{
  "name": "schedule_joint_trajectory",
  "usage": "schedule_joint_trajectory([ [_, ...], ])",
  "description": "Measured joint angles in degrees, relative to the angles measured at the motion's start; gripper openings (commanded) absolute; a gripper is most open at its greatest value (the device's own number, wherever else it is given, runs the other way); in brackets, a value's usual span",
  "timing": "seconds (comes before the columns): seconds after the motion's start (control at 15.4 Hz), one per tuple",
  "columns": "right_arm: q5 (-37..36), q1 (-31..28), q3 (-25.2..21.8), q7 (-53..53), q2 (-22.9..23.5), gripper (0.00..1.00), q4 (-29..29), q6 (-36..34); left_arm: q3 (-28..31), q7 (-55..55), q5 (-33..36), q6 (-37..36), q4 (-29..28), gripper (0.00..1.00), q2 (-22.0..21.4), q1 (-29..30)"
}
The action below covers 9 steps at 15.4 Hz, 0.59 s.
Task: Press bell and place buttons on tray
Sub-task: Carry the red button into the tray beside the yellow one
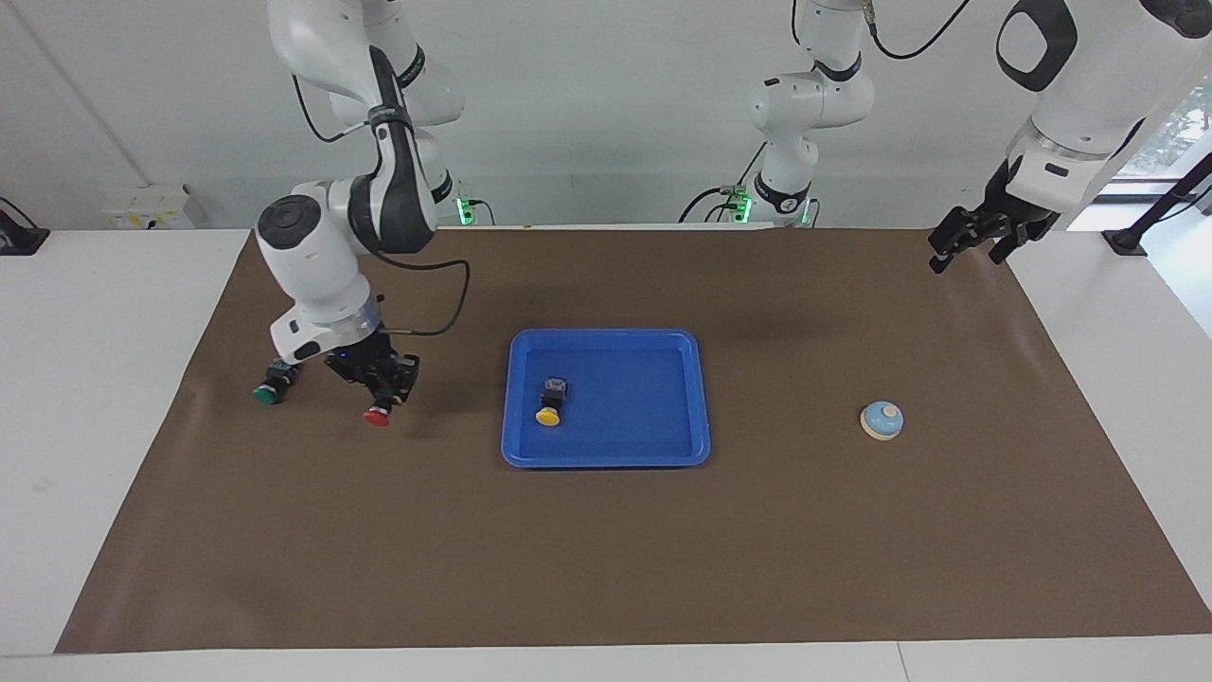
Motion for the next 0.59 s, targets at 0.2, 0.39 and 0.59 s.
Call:
schedule_joint_trajectory([
  [0.2, 0.01, 6.55, 0.06, 3.68, 1.56, 0.0, 2.25, -0.01, 0.0, 0.0, 0.0, 0.0, 0.0, 1.0, 0.0, 0.0],
  [0.39, 0.01, 12.36, 0.07, 10.28, 5.4, 0.0, 6.33, 0.06, 0.0, 0.0, 0.0, 0.0, 0.0, 1.0, 0.0, 0.0],
  [0.59, 0.01, 17.29, 0.05, 14.91, 11.68, 0.0, 11.07, 1.55, 0.0, 0.0, 0.0, 0.0, 0.0, 1.0, 0.0, 0.0],
])
